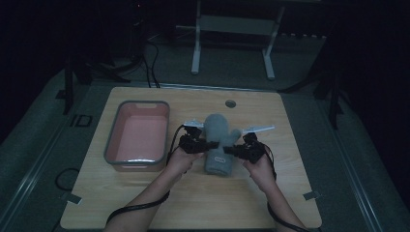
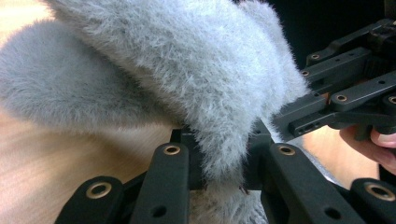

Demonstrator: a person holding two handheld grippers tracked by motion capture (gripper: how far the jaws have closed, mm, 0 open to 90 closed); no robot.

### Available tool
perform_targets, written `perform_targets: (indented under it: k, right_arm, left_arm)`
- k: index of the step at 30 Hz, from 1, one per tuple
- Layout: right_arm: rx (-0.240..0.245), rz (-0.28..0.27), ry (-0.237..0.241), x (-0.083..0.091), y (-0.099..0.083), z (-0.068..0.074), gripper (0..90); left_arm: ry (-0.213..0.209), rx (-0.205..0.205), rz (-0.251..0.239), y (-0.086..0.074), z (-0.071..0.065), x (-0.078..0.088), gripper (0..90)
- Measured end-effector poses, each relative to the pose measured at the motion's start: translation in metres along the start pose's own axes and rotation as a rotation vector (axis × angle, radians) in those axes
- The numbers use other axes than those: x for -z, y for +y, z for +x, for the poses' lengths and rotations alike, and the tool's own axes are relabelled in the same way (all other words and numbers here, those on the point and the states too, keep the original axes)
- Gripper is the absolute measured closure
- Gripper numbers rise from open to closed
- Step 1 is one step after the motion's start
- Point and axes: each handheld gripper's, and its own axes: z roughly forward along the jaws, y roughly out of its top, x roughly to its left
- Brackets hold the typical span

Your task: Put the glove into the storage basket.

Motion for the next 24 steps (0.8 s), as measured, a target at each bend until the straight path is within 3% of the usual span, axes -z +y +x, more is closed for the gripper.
perform_targets:
  k: [4, 10, 14, 24]
  right_arm:
    - [0.013, -0.032, -0.004, 0.013, 0.010, 0.009, 79.8]
    - [0.033, -0.063, -0.019, 0.023, 0.027, 0.021, 79.7]
    - [0.045, -0.064, -0.018, 0.026, 0.040, 0.028, 79.7]
    - [0.062, -0.088, 0.001, 0.019, 0.070, 0.048, 79.7]
  left_arm:
    - [-0.008, -0.019, -0.009, 0.013, -0.007, 0.011, 77.5]
    - [0.019, -0.069, -0.017, 0.033, -0.015, 0.027, 77.4]
    - [0.035, -0.082, -0.023, 0.041, -0.017, 0.039, 77.4]
    - [0.056, -0.077, -0.038, 0.059, -0.008, 0.073, 77.4]
